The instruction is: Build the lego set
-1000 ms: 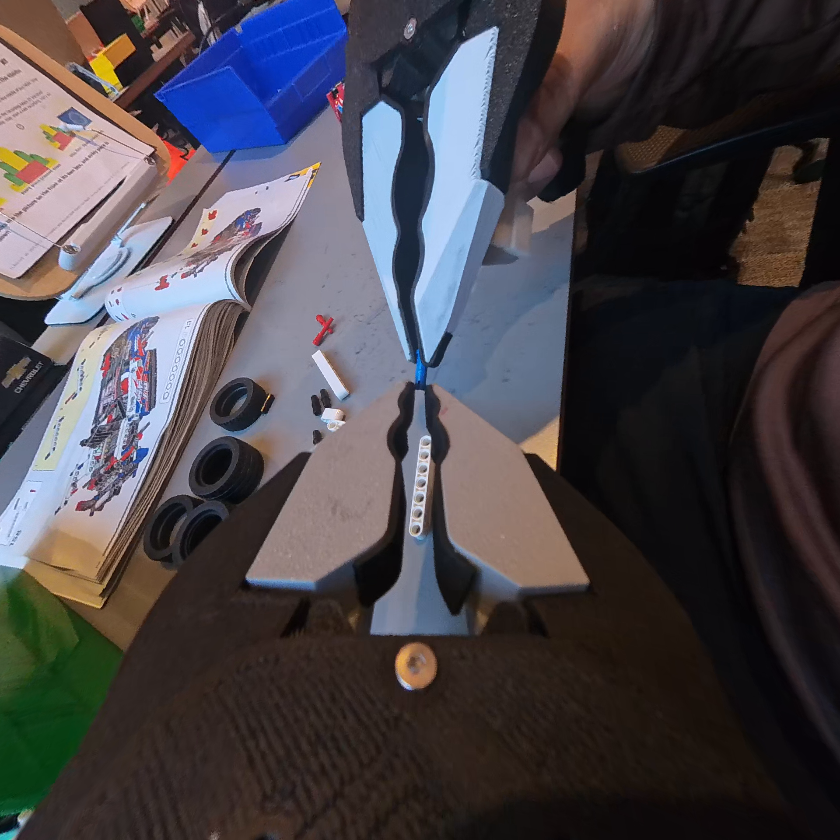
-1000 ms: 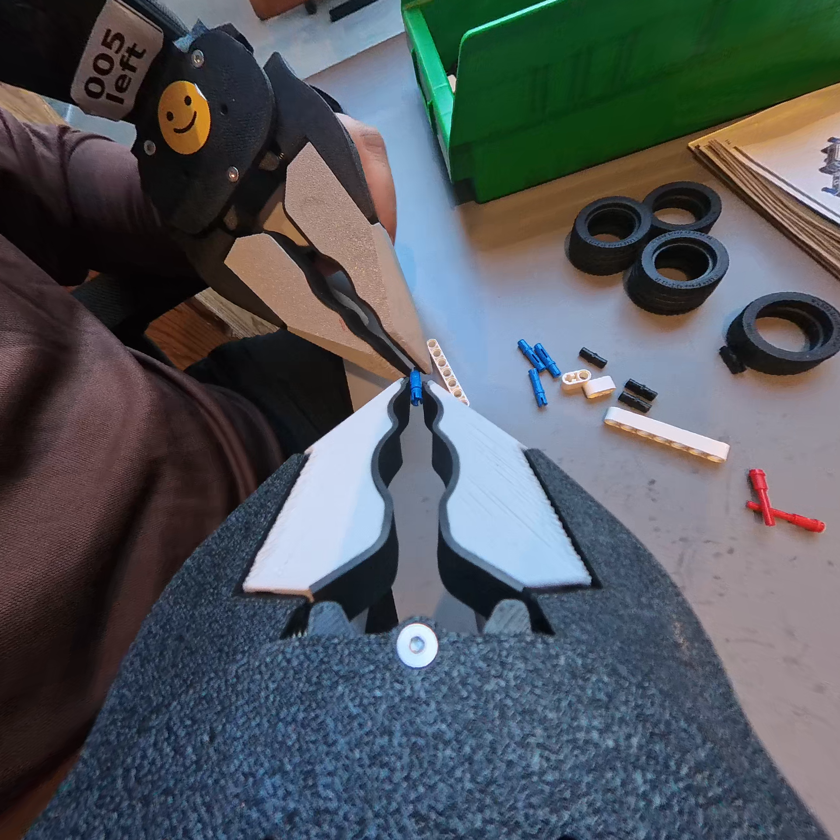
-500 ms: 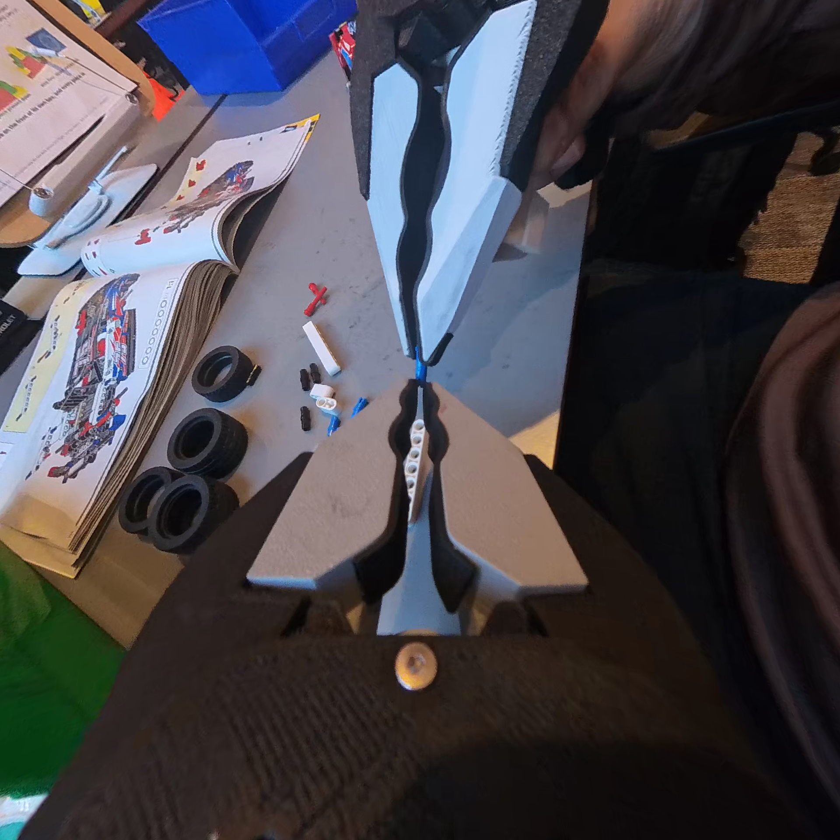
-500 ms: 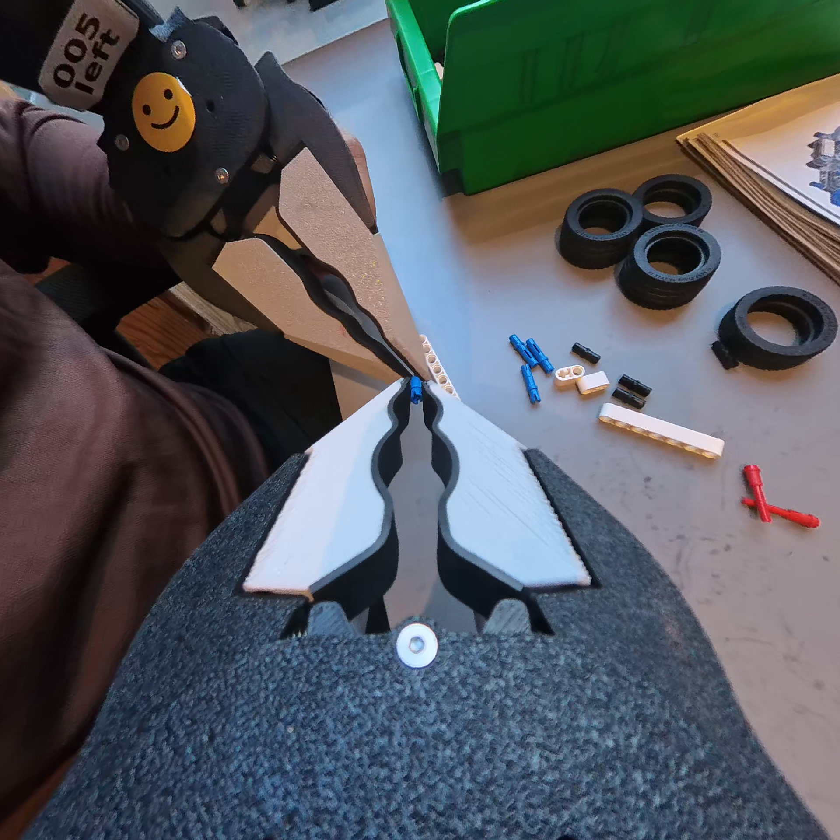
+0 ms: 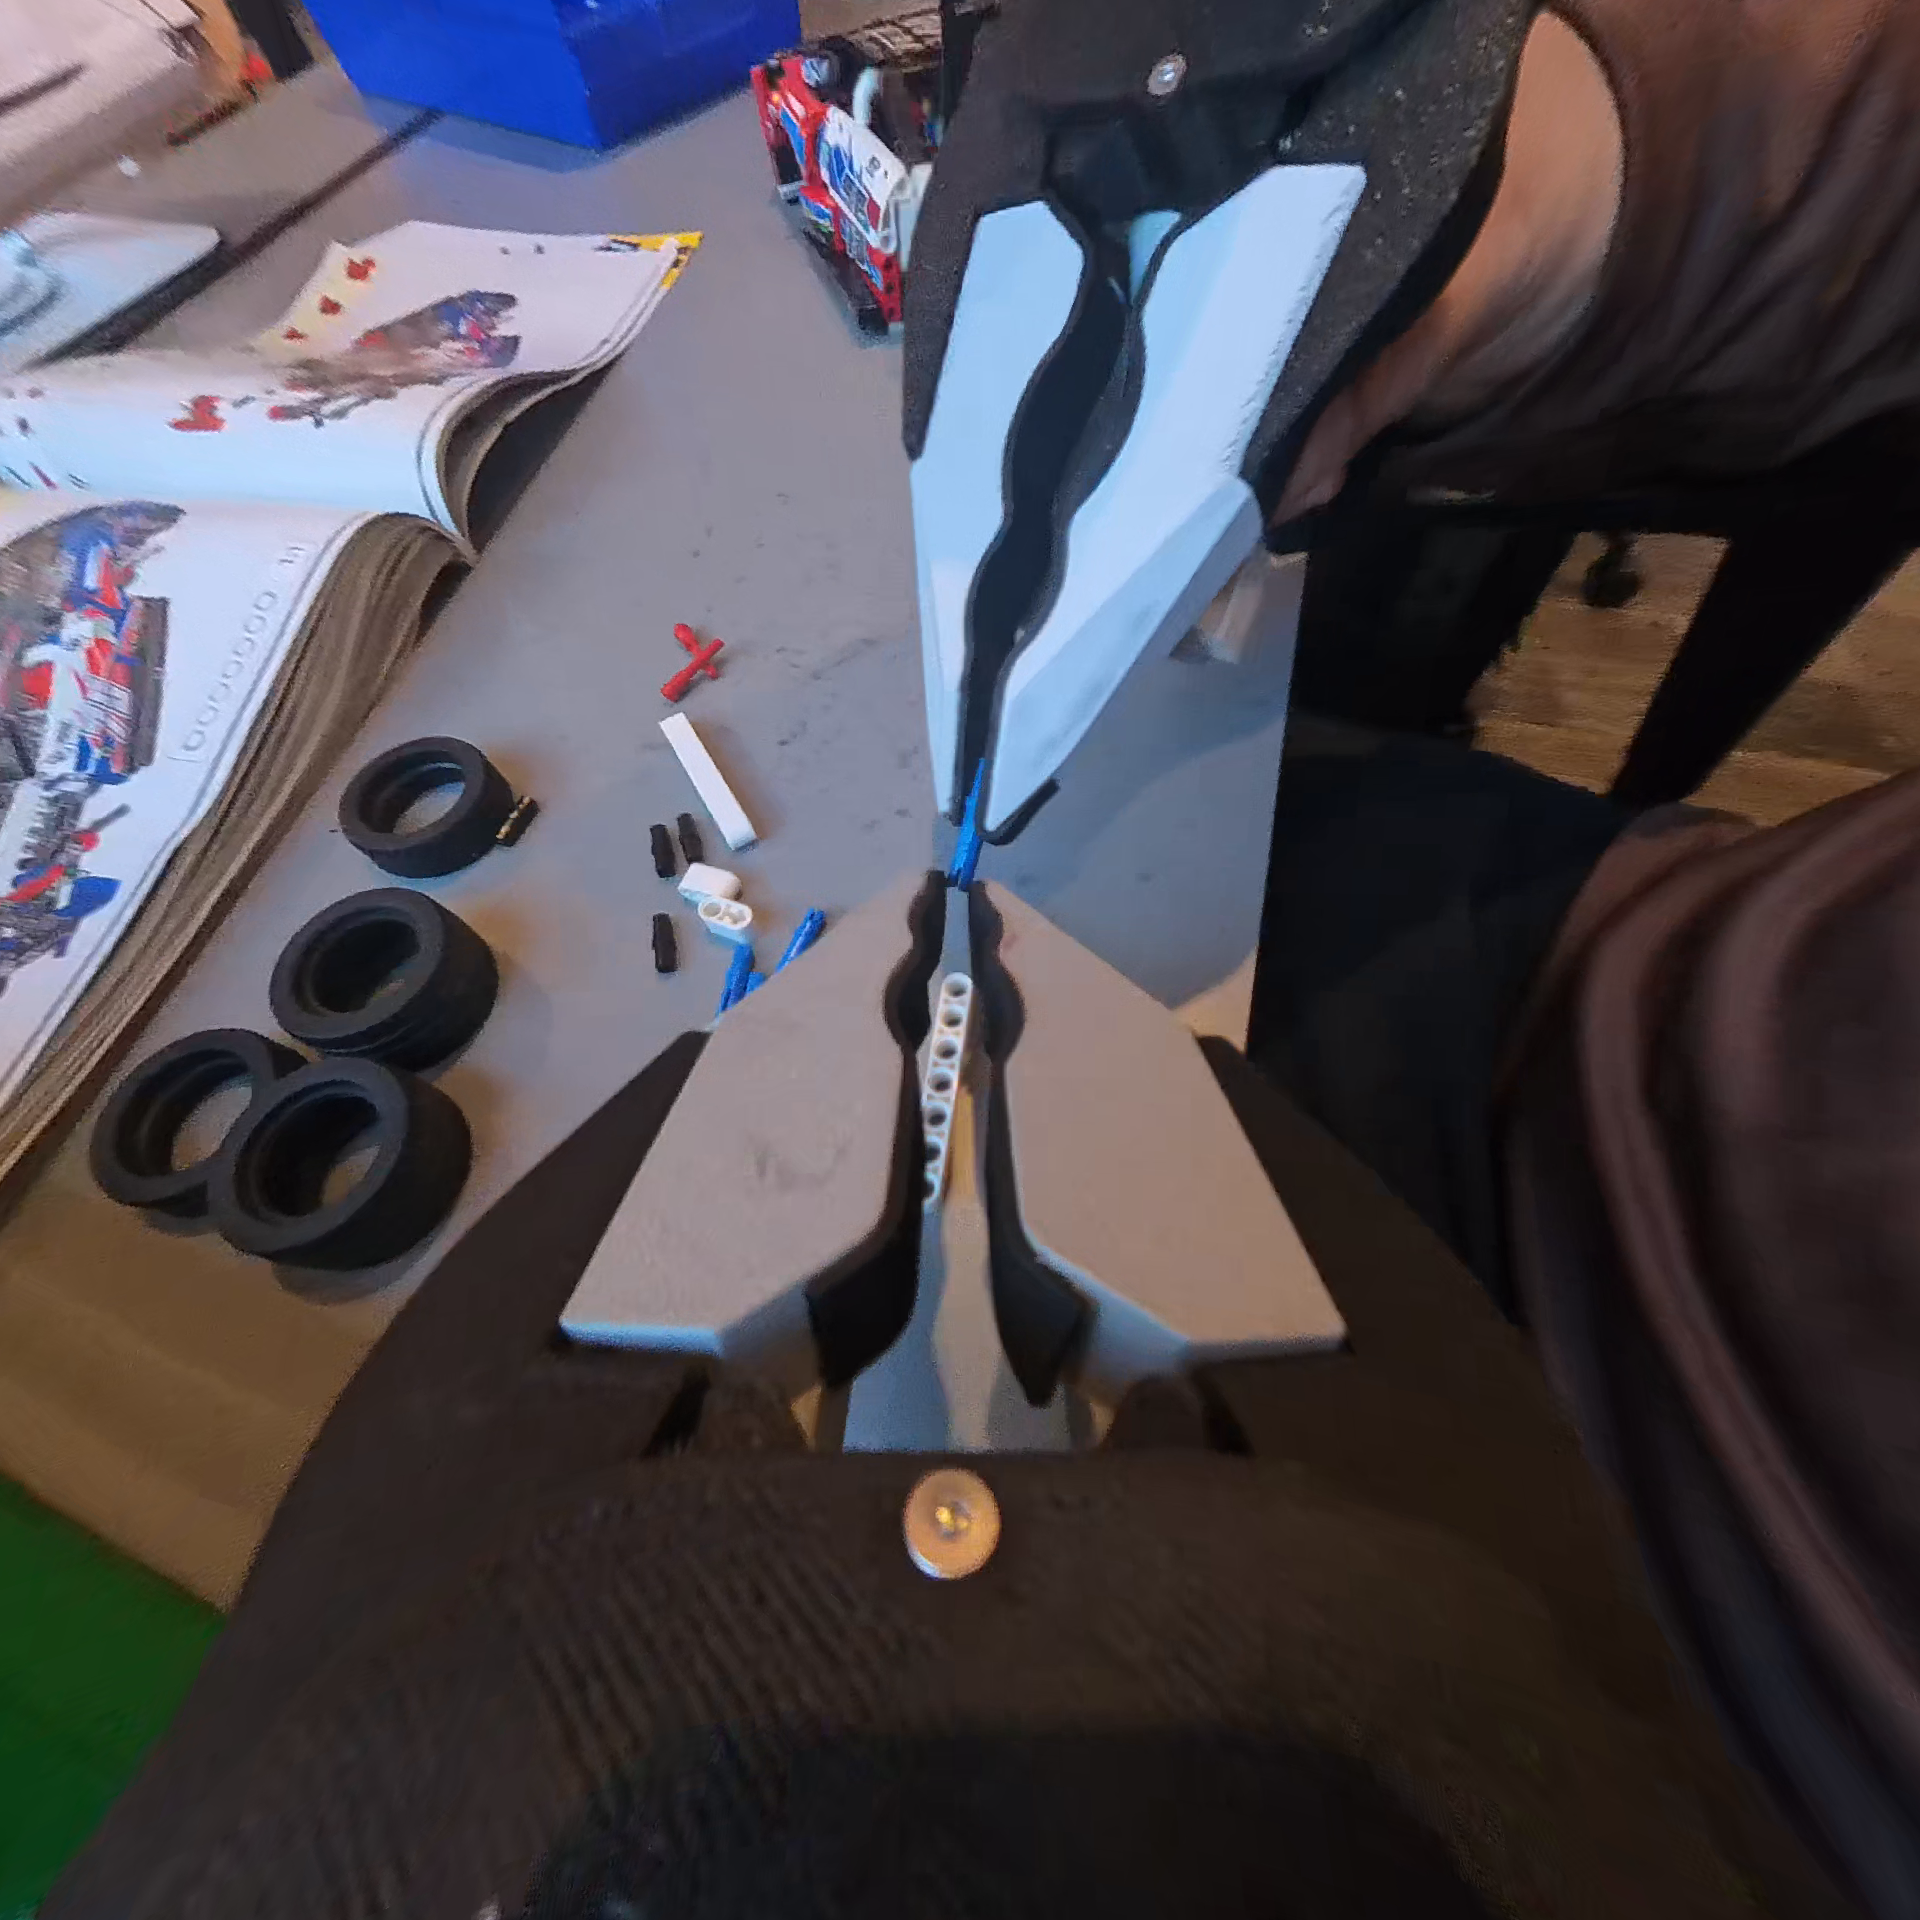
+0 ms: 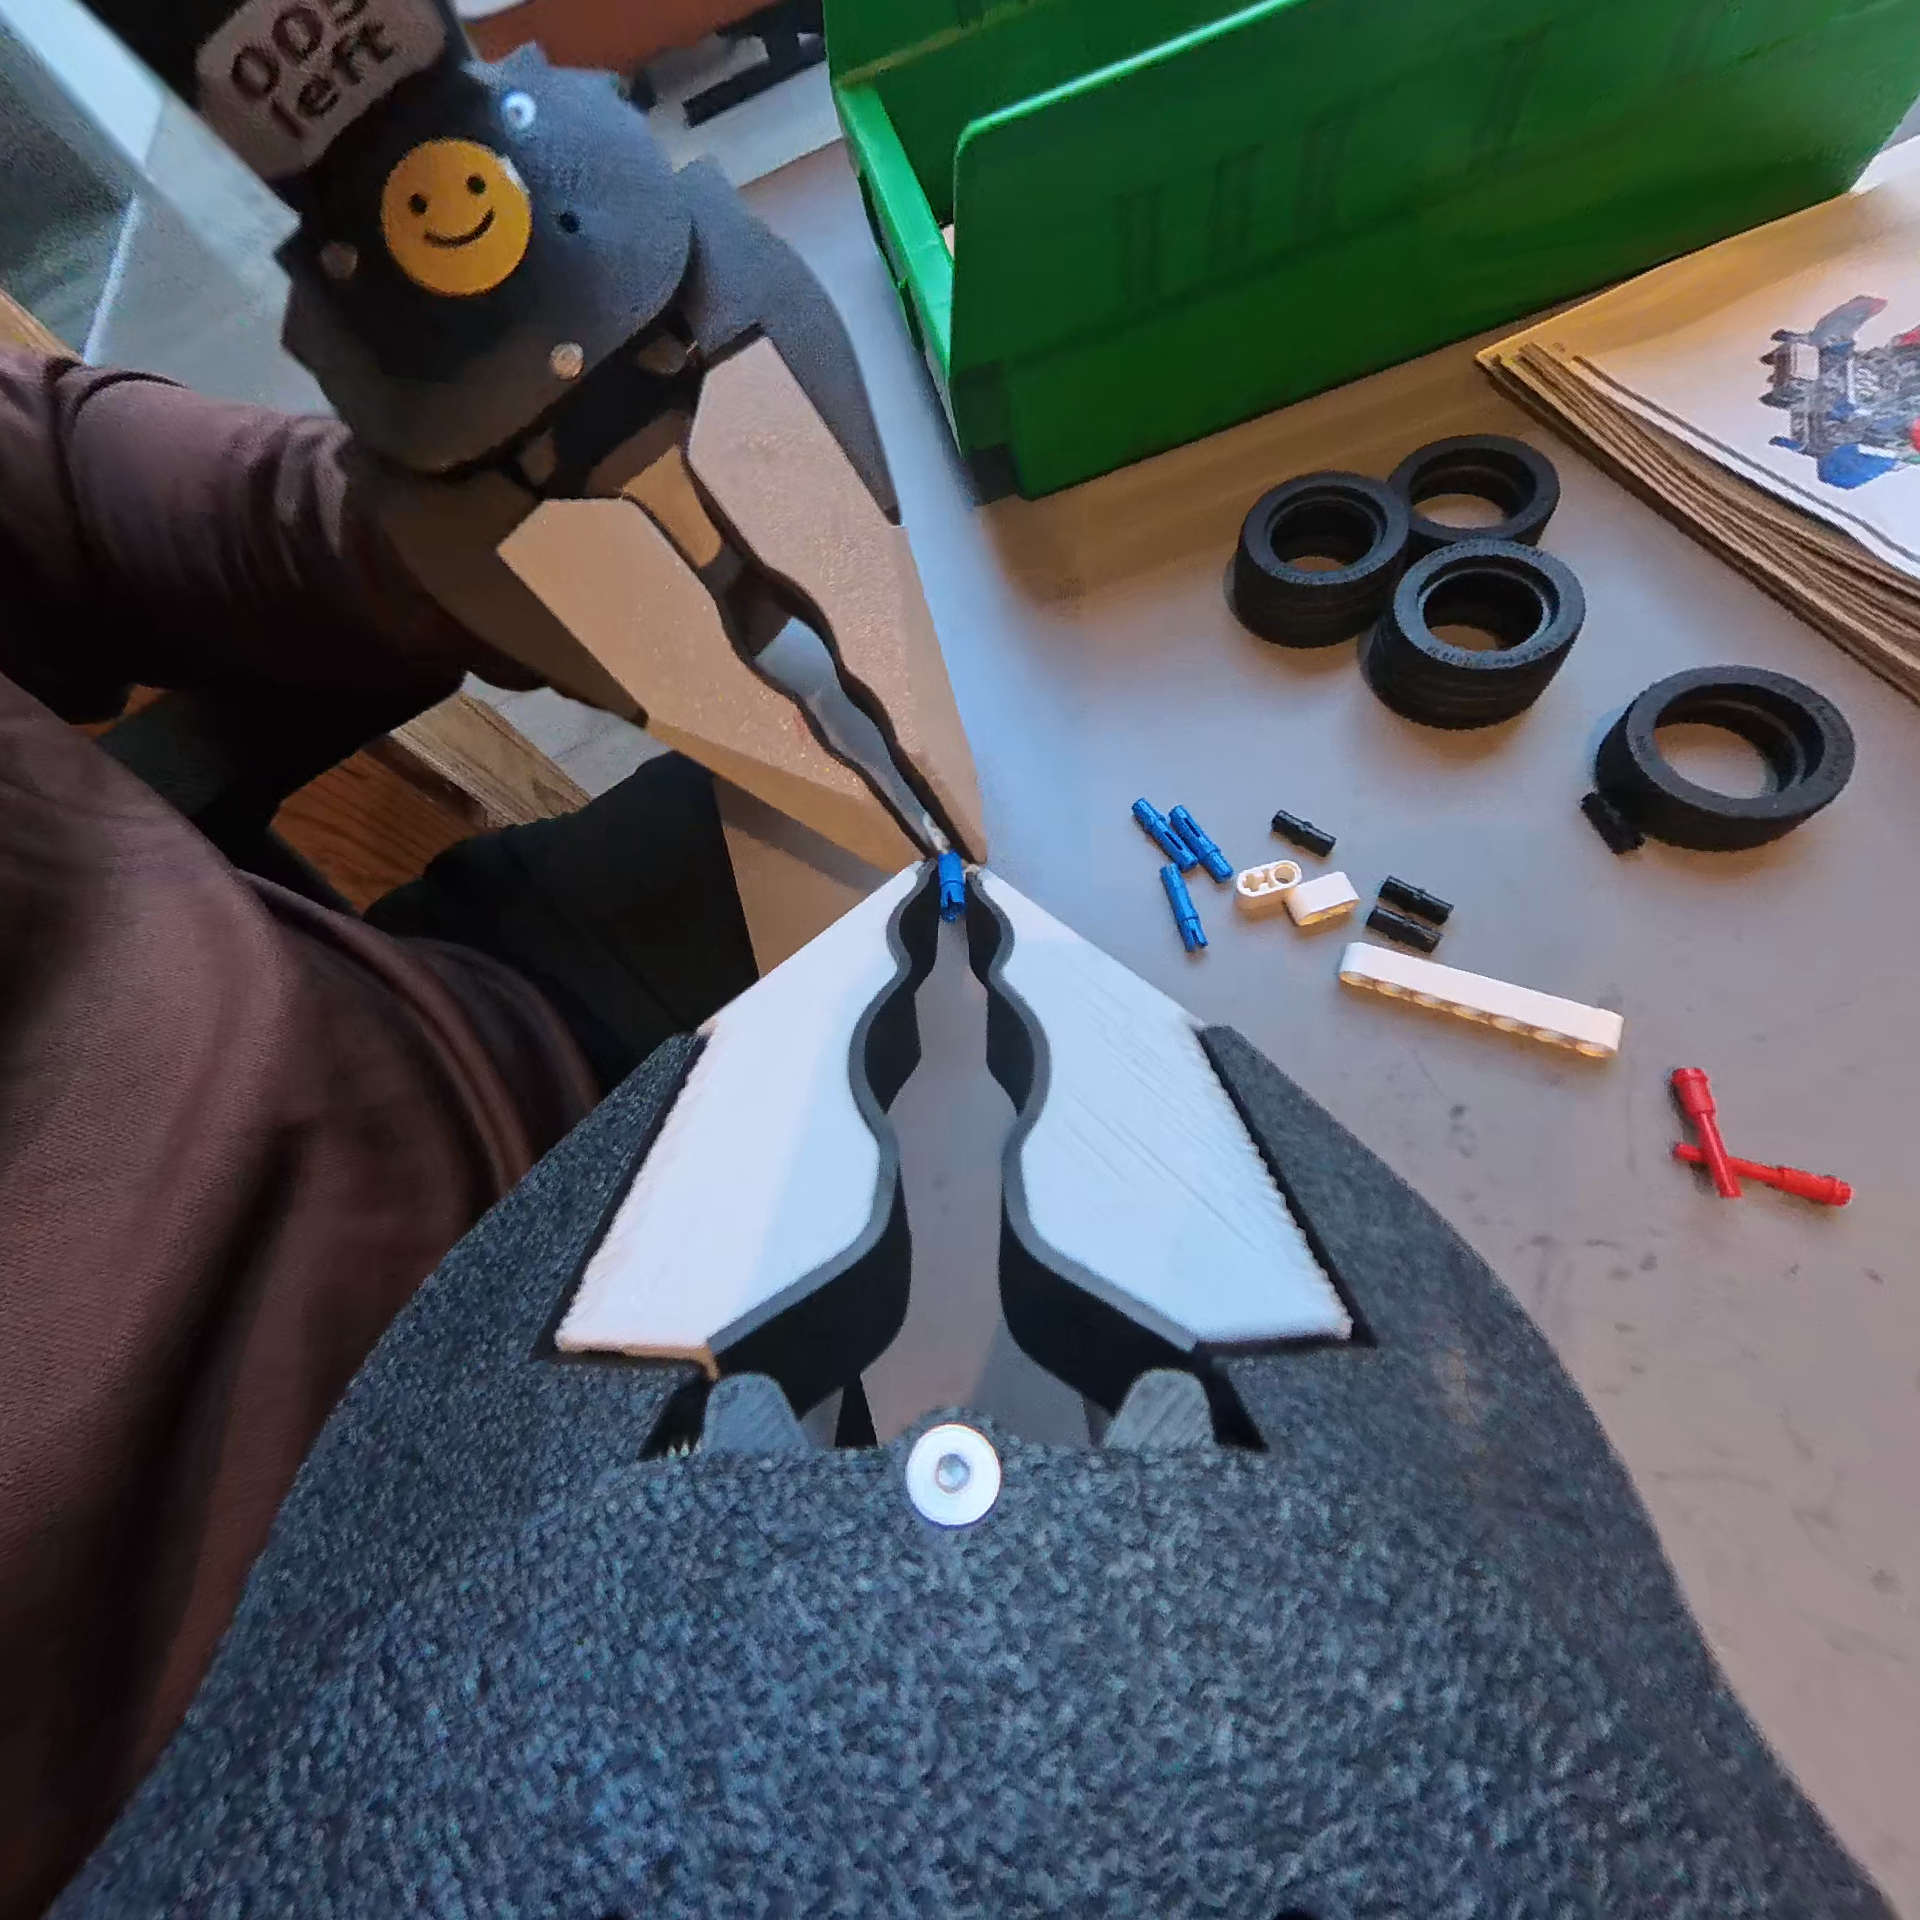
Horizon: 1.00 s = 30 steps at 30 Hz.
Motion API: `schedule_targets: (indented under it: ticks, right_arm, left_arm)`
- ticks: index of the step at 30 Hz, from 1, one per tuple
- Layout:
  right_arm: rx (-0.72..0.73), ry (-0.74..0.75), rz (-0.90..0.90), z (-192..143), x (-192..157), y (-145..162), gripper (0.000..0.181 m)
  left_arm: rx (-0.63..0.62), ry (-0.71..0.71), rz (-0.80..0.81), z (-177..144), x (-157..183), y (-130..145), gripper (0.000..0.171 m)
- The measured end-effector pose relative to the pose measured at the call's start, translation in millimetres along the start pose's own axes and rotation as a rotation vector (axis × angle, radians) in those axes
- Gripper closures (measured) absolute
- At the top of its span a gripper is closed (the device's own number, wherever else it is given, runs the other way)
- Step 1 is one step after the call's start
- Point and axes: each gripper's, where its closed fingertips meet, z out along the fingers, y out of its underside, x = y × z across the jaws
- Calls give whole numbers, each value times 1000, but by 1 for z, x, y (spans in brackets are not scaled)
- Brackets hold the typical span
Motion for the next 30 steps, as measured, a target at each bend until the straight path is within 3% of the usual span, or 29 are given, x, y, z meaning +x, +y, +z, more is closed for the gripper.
schedule_targets:
  ticks: [4, 10, 15, 30]
  right_arm:
    - [-70, 54, -61, -2, 8, 3, 177]
    - [-258, 67, -149, 9, 10, 17, 177]
    - [-402, 73, -210, 18, 13, 26, 177]
    - [-641, 106, -338, 28, 20, 34, 177]
  left_arm:
    - [-119, -33, 50, -4, -10, 23, 163]
    - [-259, 55, 14, 1, -3, 57, 154]
    - [-257, 61, 27, 3, -2, 58, 167]
    - [-254, 44, 29, 4, -4, 58, 167]
